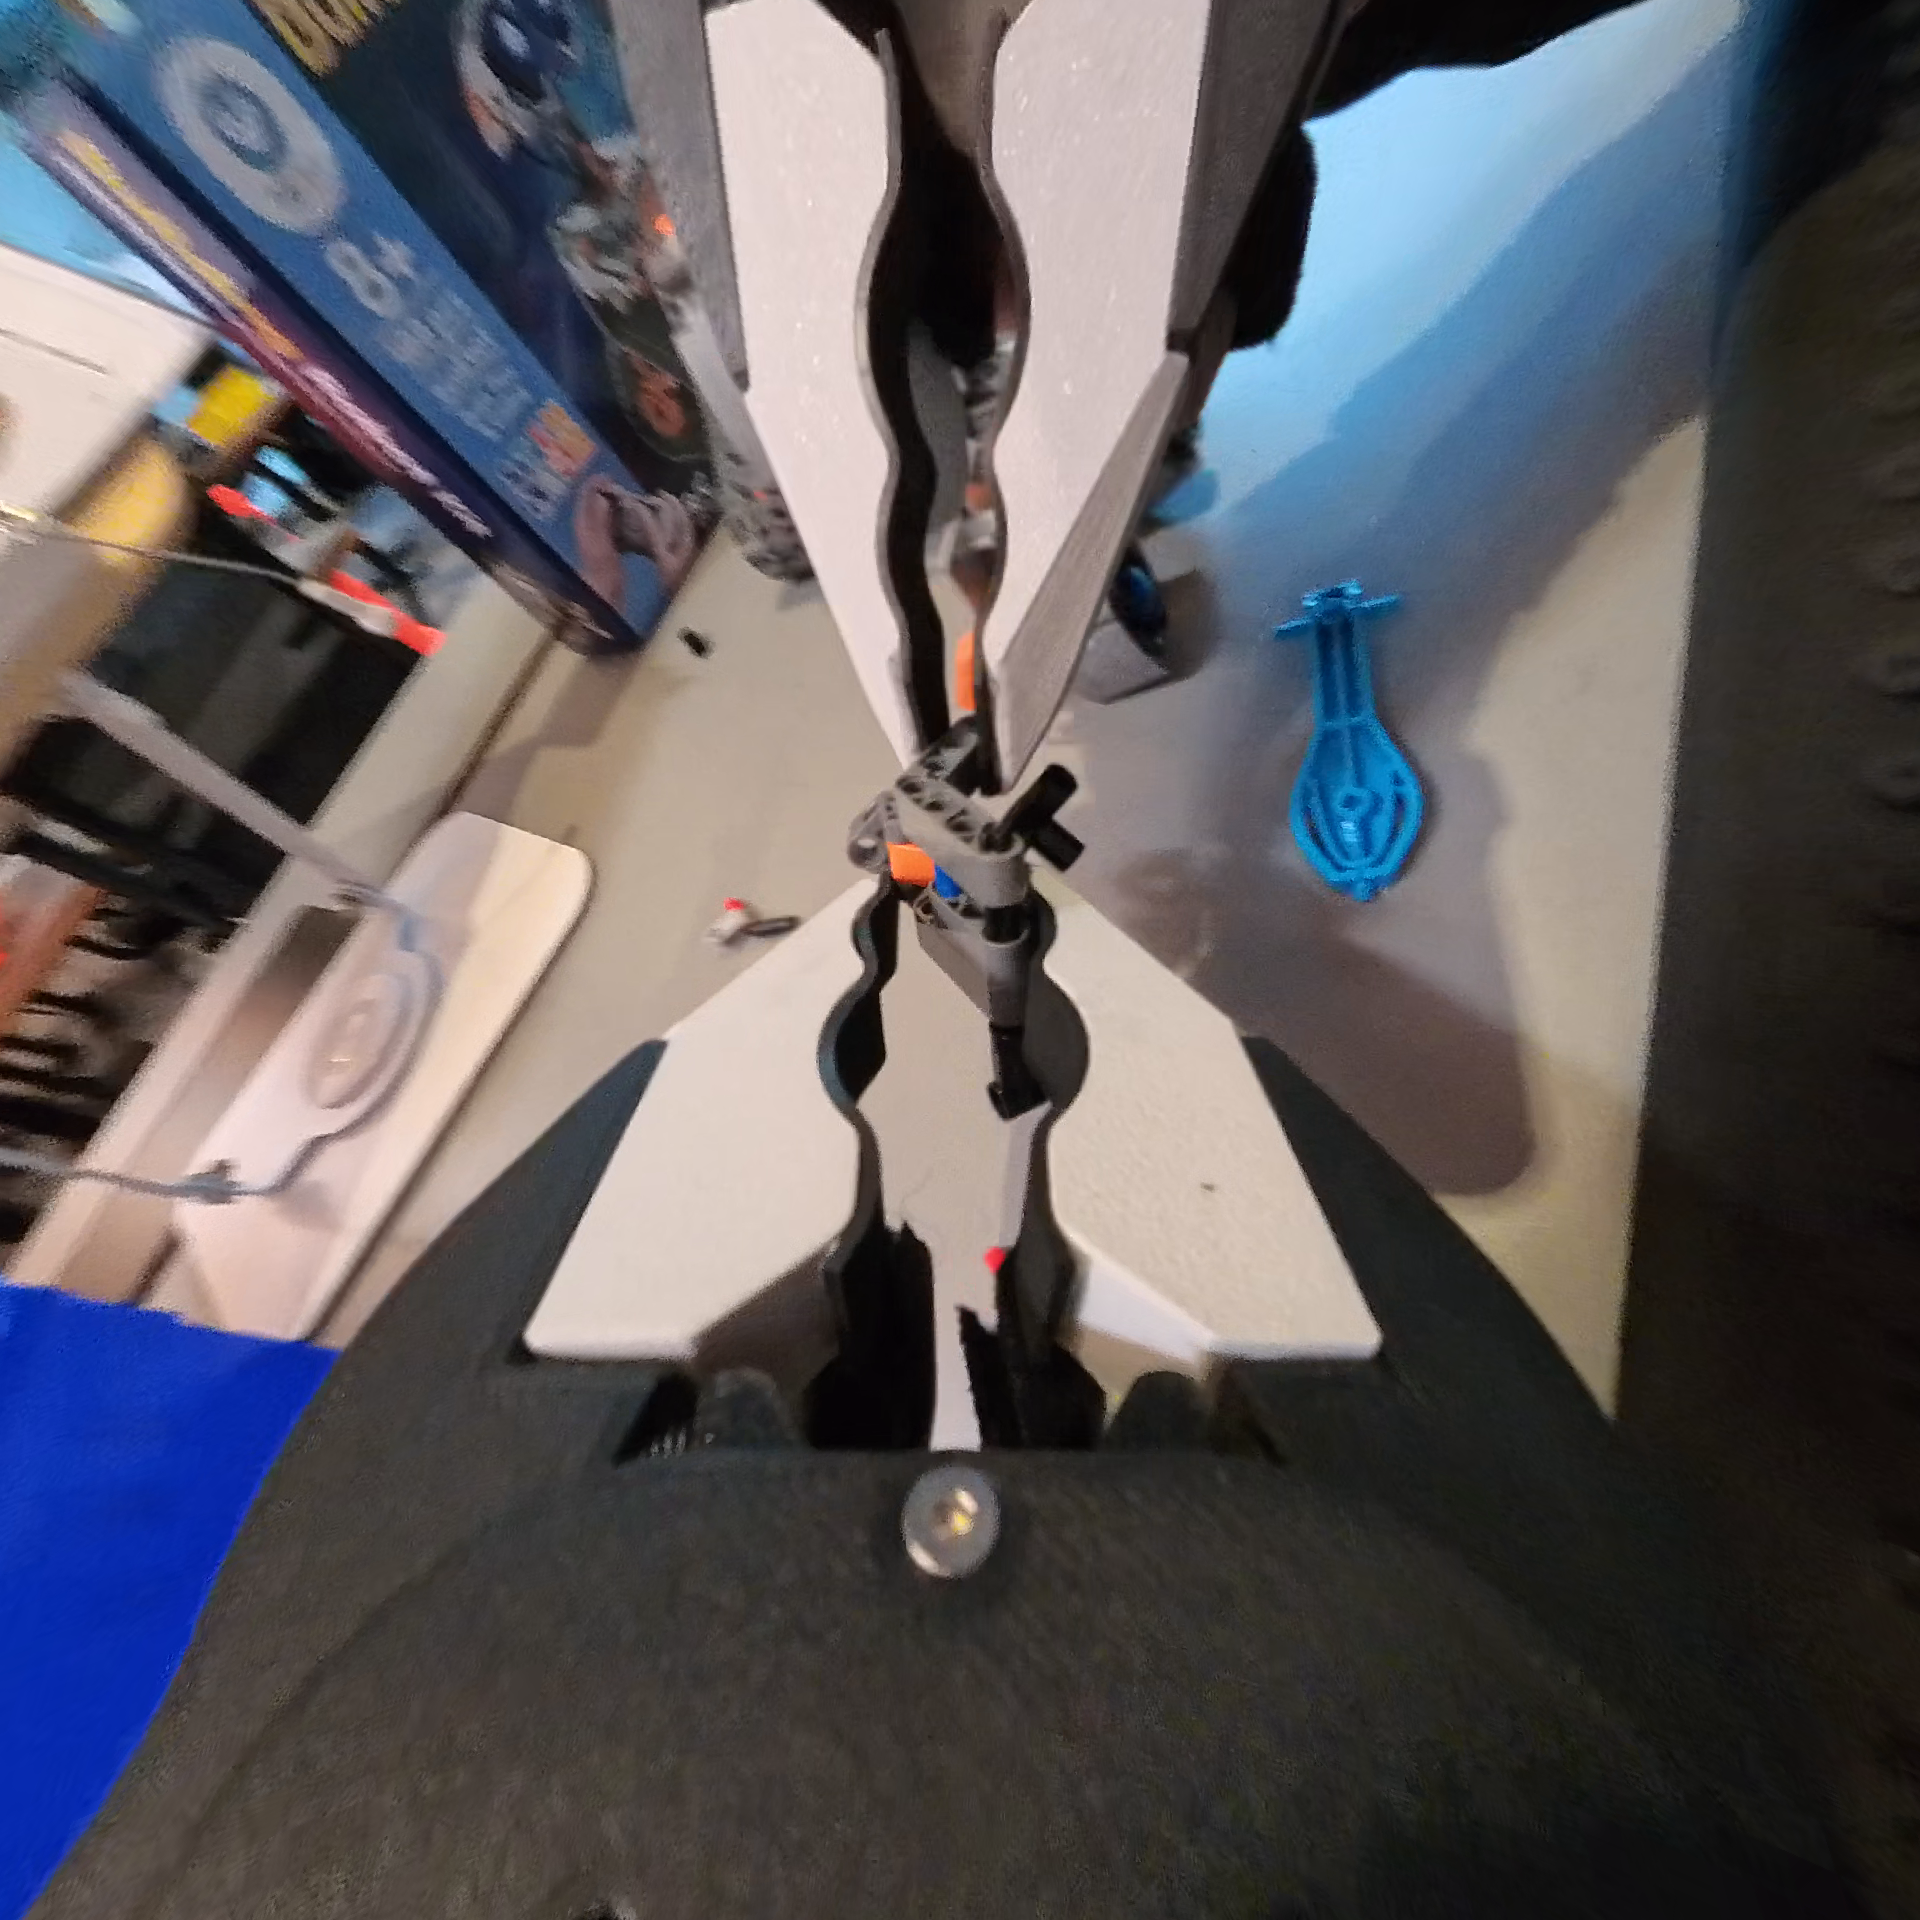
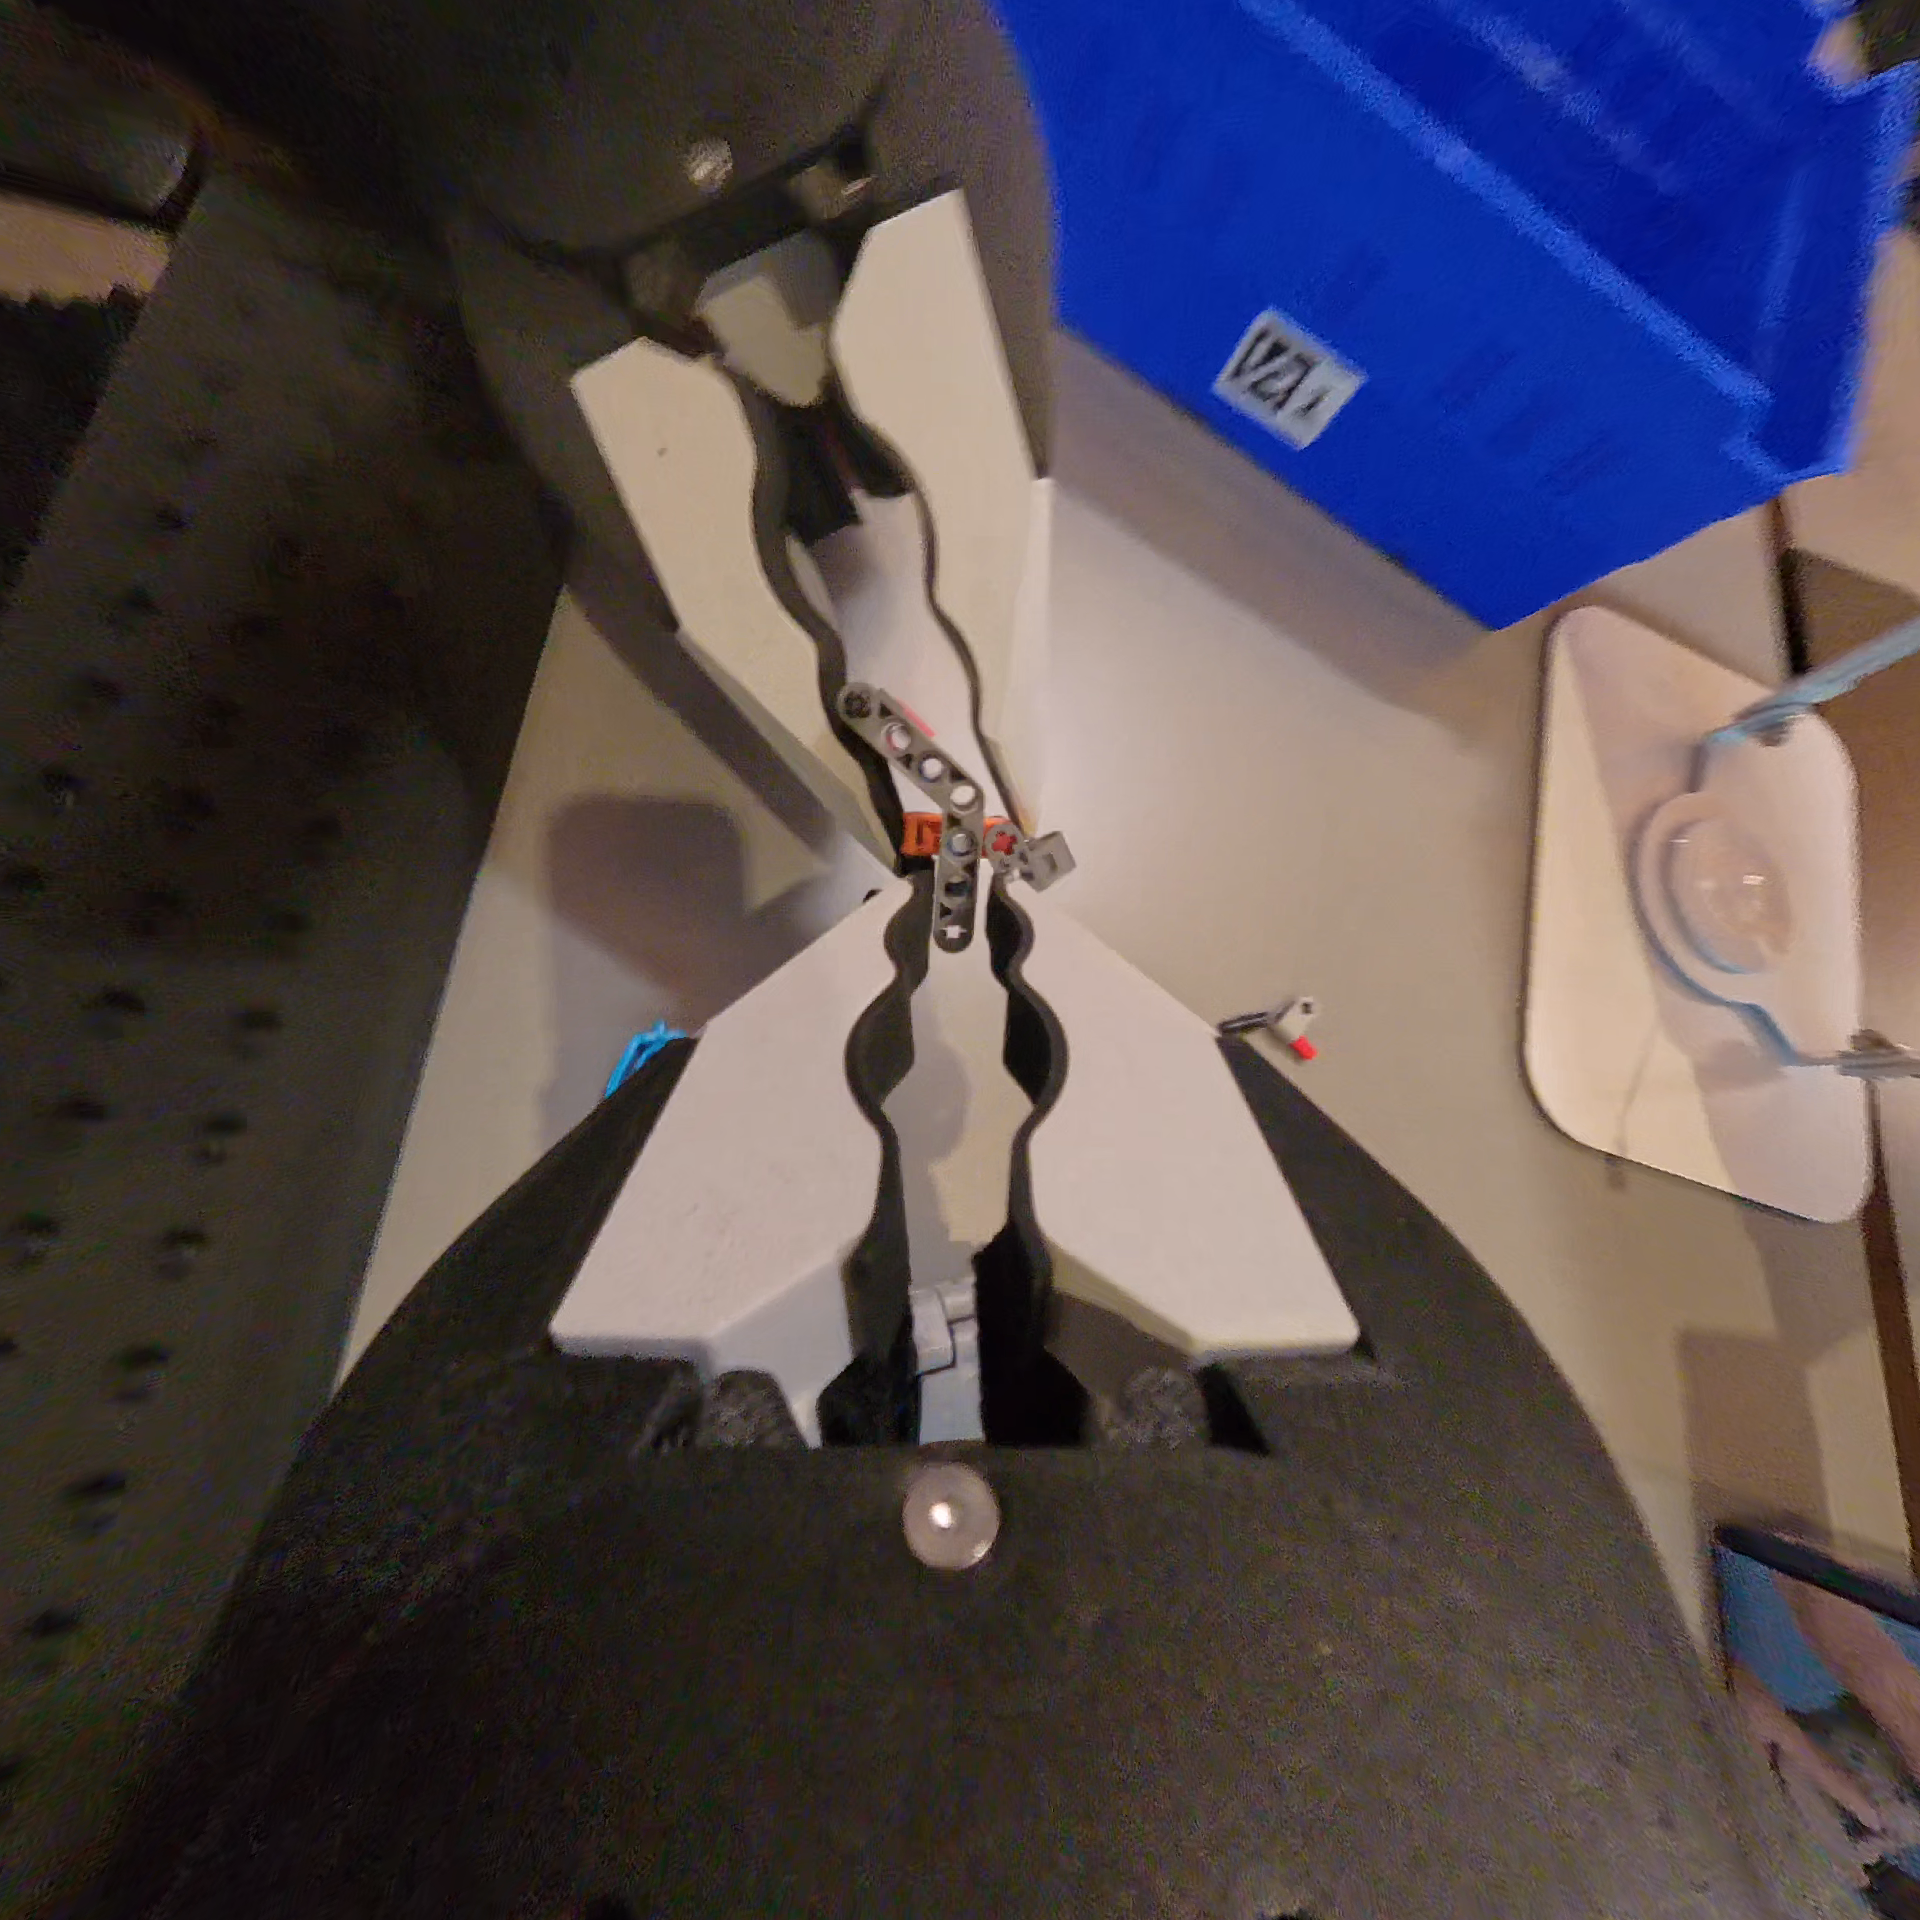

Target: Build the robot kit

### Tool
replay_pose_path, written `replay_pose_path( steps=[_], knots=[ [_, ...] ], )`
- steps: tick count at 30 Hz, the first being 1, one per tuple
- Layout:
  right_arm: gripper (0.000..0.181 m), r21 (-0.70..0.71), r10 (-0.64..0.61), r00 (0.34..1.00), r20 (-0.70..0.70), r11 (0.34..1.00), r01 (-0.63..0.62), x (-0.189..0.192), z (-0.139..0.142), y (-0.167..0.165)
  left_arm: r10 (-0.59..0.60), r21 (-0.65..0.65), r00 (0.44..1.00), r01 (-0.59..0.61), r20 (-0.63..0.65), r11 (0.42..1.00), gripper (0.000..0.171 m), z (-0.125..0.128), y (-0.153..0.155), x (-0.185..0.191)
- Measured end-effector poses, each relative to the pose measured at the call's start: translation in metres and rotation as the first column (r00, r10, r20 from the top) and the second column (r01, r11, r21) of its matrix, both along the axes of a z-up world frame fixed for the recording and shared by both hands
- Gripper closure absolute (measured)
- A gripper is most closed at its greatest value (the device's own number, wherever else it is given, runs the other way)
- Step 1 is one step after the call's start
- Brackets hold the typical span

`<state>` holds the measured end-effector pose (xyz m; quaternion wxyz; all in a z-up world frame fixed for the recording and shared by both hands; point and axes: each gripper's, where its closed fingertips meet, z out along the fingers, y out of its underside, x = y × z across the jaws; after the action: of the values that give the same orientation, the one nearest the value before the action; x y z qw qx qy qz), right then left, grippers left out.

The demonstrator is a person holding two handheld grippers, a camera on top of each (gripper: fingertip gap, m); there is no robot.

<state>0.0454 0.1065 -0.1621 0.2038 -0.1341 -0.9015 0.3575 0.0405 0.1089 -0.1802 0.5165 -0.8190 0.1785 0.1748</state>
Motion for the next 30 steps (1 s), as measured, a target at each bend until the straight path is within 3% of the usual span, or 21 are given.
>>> replay_pose_path(
  steps=[4, 6, 9, 12, 18, 22, 25, 27, 30],
  knots=[
    [0.145, -0.169, -0.11, 0.992, 0.067, 0.978, 0.12, -0.007, 0.02, 0.001, 0.126, 0.128, 0.964, -0.098, -0.233, 0.987, 0.156, 0.033, -0.005, -0.015],
    [0.136, -0.234, -0.115, 0.988, 0.105, 0.963, 0.136, -0.007, 0.022, -0.005, 0.164, 0.185, 0.942, -0.113, -0.292, 0.976, 0.156, 0.048, -0.006, -0.014],
    [0.137, -0.312, -0.094, 0.991, 0.097, 0.942, 0.12, -0.007, 0.028, -0.016, 0.197, 0.227, 0.911, -0.118, -0.363, 0.967, 0.156, 0.06, -0.006, -0.011],
    [0.153, -0.408, -0.066, 0.995, 0.074, 0.909, 0.091, -0.006, 0.041, -0.02, 0.205, 0.267, 0.905, -0.107, -0.372, 0.958, 0.156, 0.068, -0.009, -0.009],
    [0.159, -0.399, 0.036, 0.994, 0.105, 0.917, 0.009, 0.004, 0.04, -0.019, 0.031, 0.27, 0.991, 0.005, -0.13, 0.963, 0.158, 0.07, -0.011, 0.0],
    [0.159, -0.4, 0.095, 0.977, 0.191, 0.917, -0.011, 0.011, 0.034, -0.019, -0.088, 0.26, 0.994, 0.067, 0.069, 0.963, 0.159, 0.067, -0.009, 0.006],
    [0.16, -0.434, 0.146, 0.953, 0.266, 0.901, -0.017, 0.018, 0.035, -0.019, -0.191, 0.27, 0.944, 0.117, 0.269, 0.956, 0.159, 0.065, -0.008, 0.011],
    [0.161, -0.471, 0.181, 0.933, 0.311, 0.882, -0.014, 0.022, 0.037, -0.02, -0.262, 0.275, 0.866, 0.151, 0.426, 0.949, 0.159, 0.066, -0.008, 0.015],
    [0.162, -0.49, 0.183, 0.924, 0.336, 0.872, 0.005, 0.021, 0.037, -0.019, -0.3, 0.301, 0.804, 0.159, 0.513, 0.94, 0.158, 0.067, -0.008, 0.014]
  ],
)
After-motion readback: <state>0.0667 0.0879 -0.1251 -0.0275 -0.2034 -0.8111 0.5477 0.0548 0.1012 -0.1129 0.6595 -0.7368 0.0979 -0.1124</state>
